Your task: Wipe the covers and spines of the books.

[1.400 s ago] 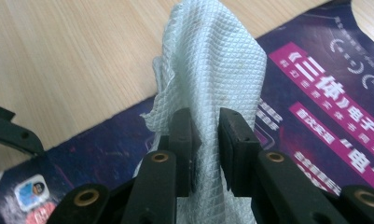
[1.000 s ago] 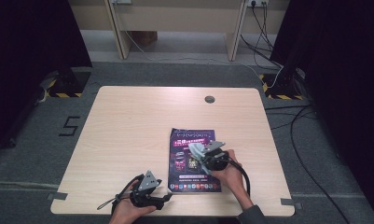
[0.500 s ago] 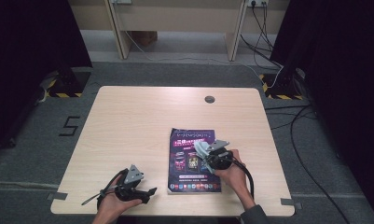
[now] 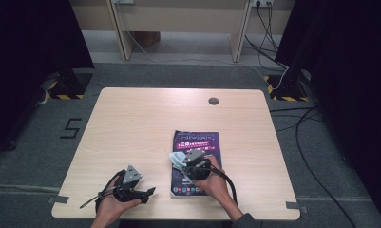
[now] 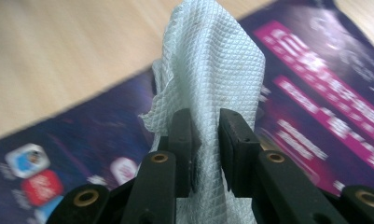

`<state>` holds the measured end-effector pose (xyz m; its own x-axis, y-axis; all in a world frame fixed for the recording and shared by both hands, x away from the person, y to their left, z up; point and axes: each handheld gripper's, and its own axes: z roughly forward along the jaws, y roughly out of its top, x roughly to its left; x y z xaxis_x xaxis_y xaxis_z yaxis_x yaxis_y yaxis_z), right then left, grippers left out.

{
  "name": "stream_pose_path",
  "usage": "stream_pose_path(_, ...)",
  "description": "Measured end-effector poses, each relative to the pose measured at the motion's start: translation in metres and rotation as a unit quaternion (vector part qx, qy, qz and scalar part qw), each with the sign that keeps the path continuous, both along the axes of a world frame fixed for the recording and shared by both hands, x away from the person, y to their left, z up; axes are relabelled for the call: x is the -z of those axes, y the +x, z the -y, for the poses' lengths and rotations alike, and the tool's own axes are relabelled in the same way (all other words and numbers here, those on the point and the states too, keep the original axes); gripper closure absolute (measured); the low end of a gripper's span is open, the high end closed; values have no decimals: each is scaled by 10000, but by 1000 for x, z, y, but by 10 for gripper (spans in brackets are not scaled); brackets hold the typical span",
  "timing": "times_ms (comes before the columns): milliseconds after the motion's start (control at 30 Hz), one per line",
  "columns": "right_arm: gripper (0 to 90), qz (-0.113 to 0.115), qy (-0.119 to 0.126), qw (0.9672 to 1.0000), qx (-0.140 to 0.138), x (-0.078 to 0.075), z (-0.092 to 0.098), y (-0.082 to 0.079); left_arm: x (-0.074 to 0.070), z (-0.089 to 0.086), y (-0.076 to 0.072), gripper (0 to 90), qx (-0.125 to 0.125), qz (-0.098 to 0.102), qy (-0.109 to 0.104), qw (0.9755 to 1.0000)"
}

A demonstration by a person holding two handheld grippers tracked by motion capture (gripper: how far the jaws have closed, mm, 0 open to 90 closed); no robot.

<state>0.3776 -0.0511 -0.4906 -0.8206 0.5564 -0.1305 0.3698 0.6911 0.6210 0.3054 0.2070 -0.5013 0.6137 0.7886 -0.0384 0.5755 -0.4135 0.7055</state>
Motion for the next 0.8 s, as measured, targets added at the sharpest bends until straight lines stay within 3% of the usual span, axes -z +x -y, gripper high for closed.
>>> stream_pose_path(133,759,-3,51,9997,-243,1,-12,-12,-1,-4,1,223,-161,-24,-42,9999)
stream_pose_path(333,766,-14,77,9997,-221,1,-5,-13,0,-2,1,224,-152,-52,-12,9999)
stream_pose_path(567,766,-9,-11,9995,328,-1,41,-4,2,-2,1,224,-138,-106,20,9998)
stream_pose_path(800,766,-8,-27,9944,1052,-2,90,4,2,-3,2,223,-142,-126,10,9998)
